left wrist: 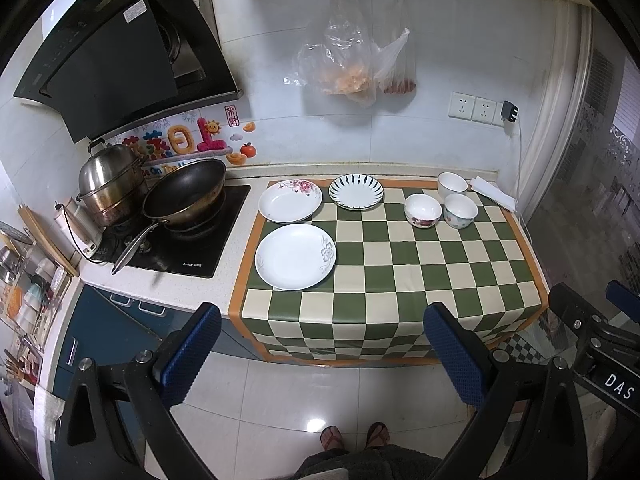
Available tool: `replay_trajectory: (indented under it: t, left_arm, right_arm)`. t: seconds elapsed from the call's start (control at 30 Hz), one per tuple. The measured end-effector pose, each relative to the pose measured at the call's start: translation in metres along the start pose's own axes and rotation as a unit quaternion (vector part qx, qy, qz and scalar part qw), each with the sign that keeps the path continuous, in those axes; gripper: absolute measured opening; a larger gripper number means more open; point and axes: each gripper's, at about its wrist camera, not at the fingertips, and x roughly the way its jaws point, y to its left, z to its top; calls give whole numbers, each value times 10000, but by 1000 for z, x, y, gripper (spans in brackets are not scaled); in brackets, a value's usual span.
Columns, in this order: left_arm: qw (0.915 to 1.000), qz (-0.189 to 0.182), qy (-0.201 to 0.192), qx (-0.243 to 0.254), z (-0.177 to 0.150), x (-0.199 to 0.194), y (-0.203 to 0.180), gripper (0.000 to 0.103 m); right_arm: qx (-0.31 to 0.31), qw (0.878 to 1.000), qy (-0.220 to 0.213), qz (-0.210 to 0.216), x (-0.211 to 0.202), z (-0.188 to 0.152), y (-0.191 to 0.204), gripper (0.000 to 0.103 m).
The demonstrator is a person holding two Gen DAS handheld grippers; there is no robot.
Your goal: Organize plates and bowls
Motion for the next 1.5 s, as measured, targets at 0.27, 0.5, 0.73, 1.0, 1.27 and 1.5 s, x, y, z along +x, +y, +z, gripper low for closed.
replay_trajectory:
  t: [0.27, 0.5, 0.73, 1.0, 1.27, 1.5]
  left_arm:
    - [10000, 1, 13, 7, 0, 0, 0, 103]
    - [10000, 0, 8, 10, 1, 1, -1, 103]
    - [10000, 12, 5, 14, 1, 1, -1, 103]
    - [10000, 8, -4, 9, 1, 0, -2, 103]
    - [10000, 1, 2, 10, 1, 0, -2, 103]
    - [10000, 0, -7, 6, 4, -1, -3, 103]
  right_arm:
    - [10, 10000, 3, 6, 2, 1, 3, 103]
    - [16, 10000, 3, 15, 1, 1, 2, 103]
    - [32, 10000, -10, 16, 1, 2, 1, 103]
    - [34, 10000, -20, 18, -3, 4, -2, 103]
    - [33, 10000, -16, 26, -2, 4, -2, 103]
    - [41, 10000, -19, 32, -4, 4, -4, 103]
